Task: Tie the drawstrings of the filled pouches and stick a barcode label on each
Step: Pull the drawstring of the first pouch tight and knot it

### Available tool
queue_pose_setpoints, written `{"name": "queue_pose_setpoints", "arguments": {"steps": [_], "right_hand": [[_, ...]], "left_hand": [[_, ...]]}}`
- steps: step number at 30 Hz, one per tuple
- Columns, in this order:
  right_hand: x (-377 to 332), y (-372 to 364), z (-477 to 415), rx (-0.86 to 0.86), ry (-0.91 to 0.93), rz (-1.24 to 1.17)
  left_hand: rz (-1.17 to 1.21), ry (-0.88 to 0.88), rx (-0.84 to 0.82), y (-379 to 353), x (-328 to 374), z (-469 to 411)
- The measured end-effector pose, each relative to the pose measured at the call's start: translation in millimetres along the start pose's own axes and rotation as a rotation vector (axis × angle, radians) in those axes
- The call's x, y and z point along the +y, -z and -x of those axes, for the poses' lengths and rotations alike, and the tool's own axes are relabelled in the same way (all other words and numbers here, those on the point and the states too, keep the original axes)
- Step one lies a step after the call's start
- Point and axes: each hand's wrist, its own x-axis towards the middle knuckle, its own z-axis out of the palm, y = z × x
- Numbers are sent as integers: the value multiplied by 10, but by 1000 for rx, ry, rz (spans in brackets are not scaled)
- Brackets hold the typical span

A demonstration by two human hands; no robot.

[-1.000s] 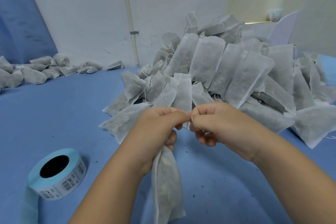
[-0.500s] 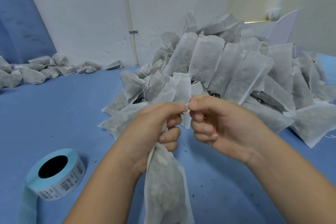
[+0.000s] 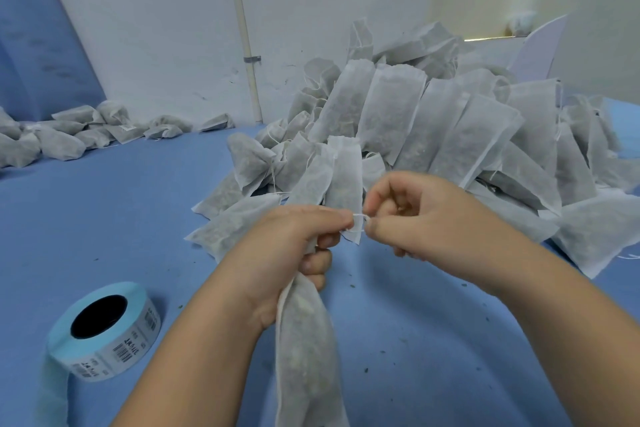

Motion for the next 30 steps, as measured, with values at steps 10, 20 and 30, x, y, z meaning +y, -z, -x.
{"name": "queue_pose_setpoints", "arguments": {"steps": [10,20,30], "right_hand": [[9,-118,59,36,306,422],[80,-143,23,101,229,389],[60,-80,37,152,205,287]], "left_hand": [[-218,-21,11,55,-17,3],[-271,-4,14,98,-84,-48],[-135,58,-38,123,-69,-68]]}}
